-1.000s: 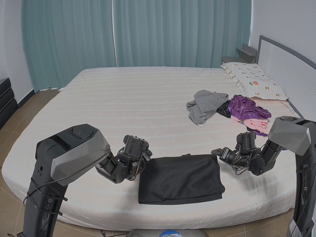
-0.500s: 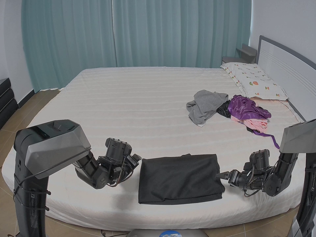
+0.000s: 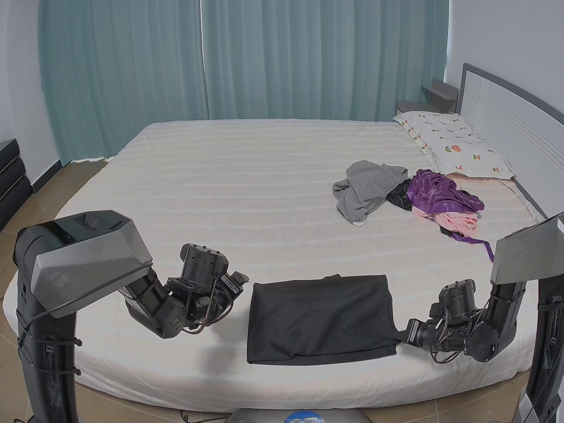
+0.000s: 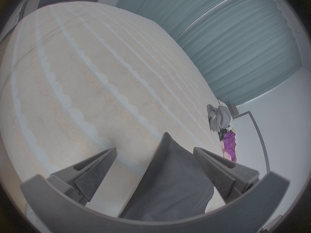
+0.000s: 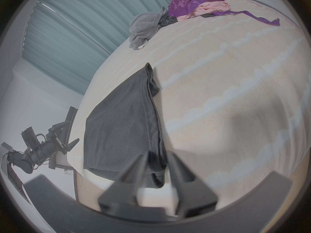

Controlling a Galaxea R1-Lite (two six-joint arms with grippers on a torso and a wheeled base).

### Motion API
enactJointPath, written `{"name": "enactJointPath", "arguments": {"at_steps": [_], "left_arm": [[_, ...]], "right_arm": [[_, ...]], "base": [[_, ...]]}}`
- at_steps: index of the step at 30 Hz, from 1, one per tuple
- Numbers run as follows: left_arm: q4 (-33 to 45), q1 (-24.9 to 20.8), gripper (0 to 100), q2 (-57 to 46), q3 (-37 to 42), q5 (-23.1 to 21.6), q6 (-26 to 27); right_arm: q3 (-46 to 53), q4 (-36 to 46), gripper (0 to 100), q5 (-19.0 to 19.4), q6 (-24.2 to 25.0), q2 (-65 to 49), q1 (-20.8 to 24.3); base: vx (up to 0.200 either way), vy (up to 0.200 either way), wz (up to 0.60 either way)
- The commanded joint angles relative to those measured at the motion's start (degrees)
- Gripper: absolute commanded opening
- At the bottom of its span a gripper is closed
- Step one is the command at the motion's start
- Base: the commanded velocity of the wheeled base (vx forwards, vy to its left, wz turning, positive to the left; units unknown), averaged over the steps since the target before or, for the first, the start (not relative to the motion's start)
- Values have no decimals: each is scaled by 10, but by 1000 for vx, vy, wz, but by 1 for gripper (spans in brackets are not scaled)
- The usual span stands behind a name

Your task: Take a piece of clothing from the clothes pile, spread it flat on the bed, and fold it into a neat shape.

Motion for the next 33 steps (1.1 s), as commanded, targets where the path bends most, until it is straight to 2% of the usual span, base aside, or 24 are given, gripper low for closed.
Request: {"name": "enactJointPath", "arguments": {"at_steps": [1, 16, 24, 25, 33], "left_arm": [[0, 0, 100, -2, 0, 0, -1], [0, 0, 100, -2, -1, 0, -1], [1, 0, 100, -2, -3, 0, -1], [1, 0, 100, -2, -3, 0, -1], [1, 0, 100, -2, -3, 0, -1]], "right_arm": [[12, -2, 0, 0, -3, -13, 2], [36, 2, 0, 4, -11, -35, -1], [40, 8, 0, 3, -32, -33, -2], [42, 8, 100, 3, -34, -33, -3], [38, 7, 100, 3, -42, -31, -6]], "base": [[0, 0, 0], [0, 0, 0], [0, 0, 0], [0, 0, 0], [0, 0, 0]]}}
